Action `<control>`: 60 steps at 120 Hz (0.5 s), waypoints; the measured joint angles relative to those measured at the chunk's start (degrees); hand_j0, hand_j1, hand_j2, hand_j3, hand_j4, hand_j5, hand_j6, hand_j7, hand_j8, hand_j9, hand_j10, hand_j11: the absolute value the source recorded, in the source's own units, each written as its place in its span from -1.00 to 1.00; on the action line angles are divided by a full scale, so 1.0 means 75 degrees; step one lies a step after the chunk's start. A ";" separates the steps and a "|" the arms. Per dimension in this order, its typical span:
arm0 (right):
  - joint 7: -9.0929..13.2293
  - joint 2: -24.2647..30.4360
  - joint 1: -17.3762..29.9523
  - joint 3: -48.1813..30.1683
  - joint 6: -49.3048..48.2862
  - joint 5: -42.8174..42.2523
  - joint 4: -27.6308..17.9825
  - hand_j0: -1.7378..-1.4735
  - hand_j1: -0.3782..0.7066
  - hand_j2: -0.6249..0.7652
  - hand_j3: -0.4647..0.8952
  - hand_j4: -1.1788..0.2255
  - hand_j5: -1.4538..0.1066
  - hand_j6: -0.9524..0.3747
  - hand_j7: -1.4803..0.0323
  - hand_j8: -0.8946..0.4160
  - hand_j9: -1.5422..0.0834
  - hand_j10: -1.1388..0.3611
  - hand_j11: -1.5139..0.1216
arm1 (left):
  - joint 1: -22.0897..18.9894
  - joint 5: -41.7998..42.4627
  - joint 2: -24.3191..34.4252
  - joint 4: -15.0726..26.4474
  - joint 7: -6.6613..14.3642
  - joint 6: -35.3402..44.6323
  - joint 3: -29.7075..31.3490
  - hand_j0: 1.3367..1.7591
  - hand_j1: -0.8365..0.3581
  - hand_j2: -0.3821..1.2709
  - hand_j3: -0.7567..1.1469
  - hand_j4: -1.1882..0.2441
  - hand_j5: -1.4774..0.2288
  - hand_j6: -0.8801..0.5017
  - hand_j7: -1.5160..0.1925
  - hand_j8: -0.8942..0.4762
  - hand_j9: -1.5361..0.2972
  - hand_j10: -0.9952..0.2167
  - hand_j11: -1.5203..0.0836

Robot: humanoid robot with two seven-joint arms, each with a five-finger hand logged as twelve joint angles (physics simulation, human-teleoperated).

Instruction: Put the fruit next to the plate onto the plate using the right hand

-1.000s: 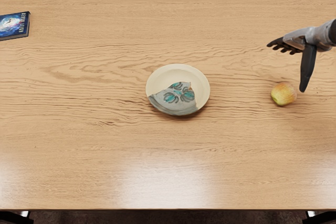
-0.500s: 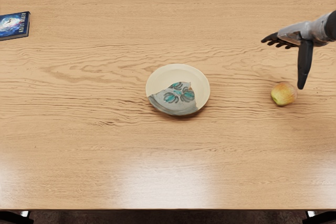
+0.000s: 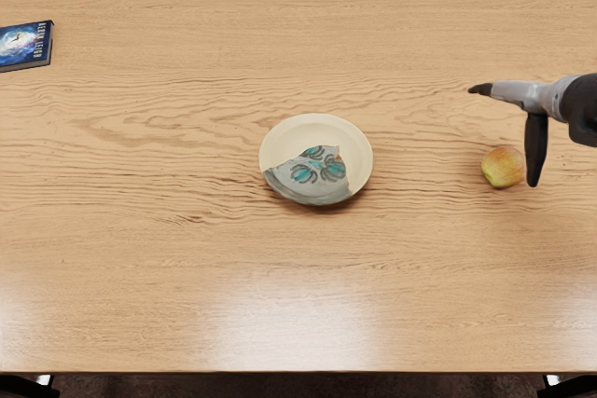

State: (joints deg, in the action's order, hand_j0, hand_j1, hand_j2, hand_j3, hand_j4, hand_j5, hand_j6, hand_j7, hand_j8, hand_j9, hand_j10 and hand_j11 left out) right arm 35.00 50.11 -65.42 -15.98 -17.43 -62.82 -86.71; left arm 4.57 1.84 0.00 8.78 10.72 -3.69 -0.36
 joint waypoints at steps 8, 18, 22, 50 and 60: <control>0.0000 -0.0027 0.0217 0.0002 0.0234 -0.0104 -0.0019 -0.40 -0.95 -0.10 -0.32 0.67 0.86 0.42 0.96 0.35 0.90 0.51 0.85 | 0.0000 0.0000 0.0000 -0.0001 0.0000 0.0000 0.0000 0.52 0.97 -0.54 -0.21 0.65 0.72 0.26 0.76 0.29 0.66 0.63 0.88; 0.0000 -0.0045 0.0463 0.0003 0.0435 -0.0169 -0.0017 -0.40 -0.95 -0.10 -0.32 0.67 0.86 0.42 0.96 0.35 0.90 0.51 0.85 | -0.0001 0.0000 0.0000 -0.0001 0.0000 0.0000 0.0000 0.52 0.97 -0.54 -0.21 0.65 0.72 0.26 0.76 0.29 0.66 0.63 0.88; 0.0000 -0.0052 0.0553 0.0008 0.0521 -0.0194 0.0002 -0.40 -0.95 -0.10 -0.32 0.67 0.86 0.42 0.96 0.35 0.90 0.51 0.85 | -0.0005 0.0000 0.0000 -0.0001 0.0000 0.0000 0.0000 0.52 0.97 -0.54 -0.21 0.65 0.72 0.26 0.76 0.29 0.66 0.63 0.88; 0.0000 -0.0547 0.1043 -0.0033 0.1142 -0.0873 0.0280 -0.40 -0.95 -0.10 -0.32 0.67 0.86 0.42 0.96 0.35 0.90 0.51 0.85 | 0.0000 0.0000 0.0000 -0.0001 0.0000 0.0000 0.0000 0.52 0.97 -0.54 -0.21 0.65 0.72 0.26 0.76 0.29 0.66 0.63 0.88; 0.0000 -0.0778 0.1092 -0.0048 0.1218 -0.0974 0.0523 -0.40 -0.93 -0.10 -0.32 0.66 0.85 0.41 0.94 0.34 0.88 0.50 0.84 | 0.0000 0.0000 0.0000 -0.0002 0.0000 0.0000 0.0000 0.52 0.97 -0.54 -0.21 0.65 0.72 0.26 0.76 0.29 0.66 0.63 0.88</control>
State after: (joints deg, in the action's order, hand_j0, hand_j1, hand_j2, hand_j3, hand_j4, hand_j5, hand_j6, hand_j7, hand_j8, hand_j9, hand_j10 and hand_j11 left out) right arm 35.00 44.27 -57.23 -16.34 -8.30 -70.13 -82.79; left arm 4.57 1.84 0.00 8.77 10.72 -3.69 -0.36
